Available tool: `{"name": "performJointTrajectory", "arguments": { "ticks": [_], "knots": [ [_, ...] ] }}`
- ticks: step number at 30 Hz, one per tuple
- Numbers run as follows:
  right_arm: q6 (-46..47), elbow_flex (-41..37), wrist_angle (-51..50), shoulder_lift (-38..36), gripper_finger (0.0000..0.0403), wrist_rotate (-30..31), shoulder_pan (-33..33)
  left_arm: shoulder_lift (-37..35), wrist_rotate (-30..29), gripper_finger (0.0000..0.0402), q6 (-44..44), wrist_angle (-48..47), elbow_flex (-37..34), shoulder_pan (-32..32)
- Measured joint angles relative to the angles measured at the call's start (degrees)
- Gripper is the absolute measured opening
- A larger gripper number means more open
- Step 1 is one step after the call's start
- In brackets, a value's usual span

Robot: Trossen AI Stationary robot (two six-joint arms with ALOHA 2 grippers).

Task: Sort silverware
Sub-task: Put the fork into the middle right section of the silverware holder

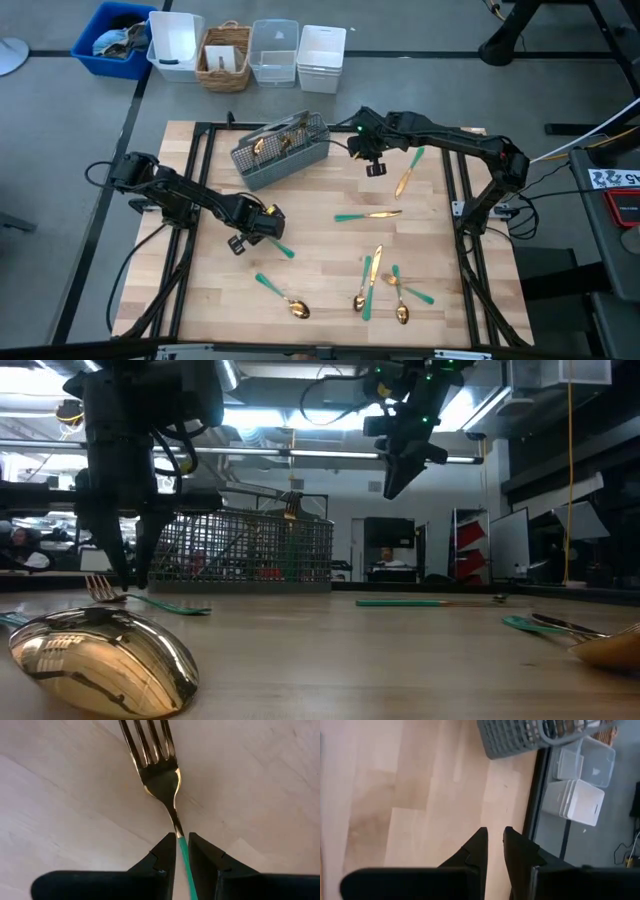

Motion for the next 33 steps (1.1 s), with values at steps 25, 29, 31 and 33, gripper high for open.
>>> {"name": "performJointTrajectory", "arguments": {
  "ticks": [25, 29, 31, 33],
  "knots": [
    [0.0, 0.0, -0.1, 0.0, 0.0062, -7.9, -11.0, 4.5, 2.7, 0.0043, -0.1, 1.0, 0.2, 0.9],
    [0.3, 0.0, -0.1, 0.0, 0.0062, -8.0, -10.8, 4.6, 2.7, 0.0037, 2.3, 1.0, 0.2, 0.9],
    [0.3, 0.0, -0.1, 0.0, 0.0062, -8.0, -10.8, 4.6, 2.7, 0.0022, 4.5, 1.0, 0.2, 0.9],
    [0.4, 0.0, -0.1, 0.0, 0.0062, -8.0, -10.8, 4.6, 2.5, 0.0010, 6.7, 1.0, 0.2, 0.8]
  ]
}}
